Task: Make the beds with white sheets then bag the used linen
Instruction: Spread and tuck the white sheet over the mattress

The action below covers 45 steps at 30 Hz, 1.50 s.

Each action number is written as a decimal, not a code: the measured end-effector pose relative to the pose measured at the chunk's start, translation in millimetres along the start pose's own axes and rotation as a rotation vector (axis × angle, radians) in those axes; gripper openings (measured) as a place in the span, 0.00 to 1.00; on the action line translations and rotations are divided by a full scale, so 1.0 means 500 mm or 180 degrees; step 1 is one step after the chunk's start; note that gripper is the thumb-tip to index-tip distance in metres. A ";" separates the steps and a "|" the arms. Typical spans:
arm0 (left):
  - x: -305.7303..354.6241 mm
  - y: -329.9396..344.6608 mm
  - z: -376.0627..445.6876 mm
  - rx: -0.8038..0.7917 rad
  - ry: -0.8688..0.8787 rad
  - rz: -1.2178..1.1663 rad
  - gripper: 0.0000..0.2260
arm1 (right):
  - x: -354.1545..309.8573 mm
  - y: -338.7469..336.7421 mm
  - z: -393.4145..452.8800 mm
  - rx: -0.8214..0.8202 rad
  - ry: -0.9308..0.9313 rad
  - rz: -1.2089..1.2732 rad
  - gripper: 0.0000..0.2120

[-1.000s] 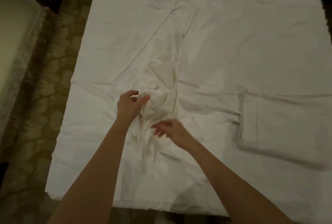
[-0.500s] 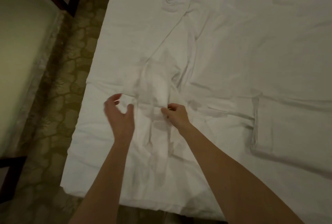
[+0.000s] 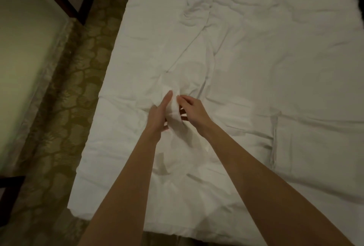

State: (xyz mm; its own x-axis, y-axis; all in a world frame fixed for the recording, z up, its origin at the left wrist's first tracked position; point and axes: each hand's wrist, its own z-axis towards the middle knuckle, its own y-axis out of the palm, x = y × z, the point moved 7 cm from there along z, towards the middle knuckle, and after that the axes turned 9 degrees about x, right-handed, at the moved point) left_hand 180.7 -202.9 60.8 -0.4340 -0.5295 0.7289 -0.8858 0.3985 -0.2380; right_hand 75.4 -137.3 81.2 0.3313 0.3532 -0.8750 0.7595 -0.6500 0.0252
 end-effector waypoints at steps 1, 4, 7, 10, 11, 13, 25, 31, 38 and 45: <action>0.029 0.002 -0.008 0.0135 0.0184 0.0055 0.28 | -0.016 0.000 -0.002 -0.0037 0.0027 -0.0032 0.11; 0.109 0.006 -0.029 0.0464 0.0728 0.0392 0.37 | -0.055 -0.006 -0.014 -0.0335 0.0158 -0.0115 0.10; 0.171 0.023 -0.069 0.0526 0.1233 0.0737 0.19 | -0.084 -0.041 -0.021 -0.0332 0.0379 -0.0021 0.14; 0.206 0.075 -0.116 0.0288 0.1746 0.0938 0.18 | -0.100 -0.124 -0.011 0.0255 0.0591 0.0356 0.09; 0.207 0.103 -0.132 0.0116 0.1851 0.0971 0.19 | -0.102 -0.155 -0.004 0.0401 0.0652 0.0426 0.10; 0.189 0.168 -0.159 -0.0232 0.1921 0.0989 0.18 | -0.102 -0.204 0.006 0.0419 0.0765 0.0241 0.18; -0.010 0.561 -0.299 -0.2091 0.0990 0.1166 0.31 | 0.014 -0.644 -0.014 0.1913 0.0542 -0.0843 0.07; -0.113 0.760 -0.380 -0.2544 0.0200 0.1013 0.30 | 0.083 -0.887 -0.044 0.2372 0.0542 -0.0899 0.06; -0.298 0.921 -0.442 -0.2701 -0.0855 0.0888 0.28 | 0.305 -1.051 -0.103 0.2443 0.1492 -0.0741 0.21; -0.422 0.876 -0.426 -0.2220 -0.1444 0.0643 0.17 | 0.410 -1.069 -0.172 0.2479 0.1493 -0.0715 0.17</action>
State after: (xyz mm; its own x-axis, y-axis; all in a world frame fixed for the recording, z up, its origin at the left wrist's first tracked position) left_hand -80.7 242.9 -60.4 -0.7282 -0.5879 0.3523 -0.5451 0.8084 0.2223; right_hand -214.5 340.2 -70.3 0.5431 0.6503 -0.5313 0.3004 -0.7413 -0.6002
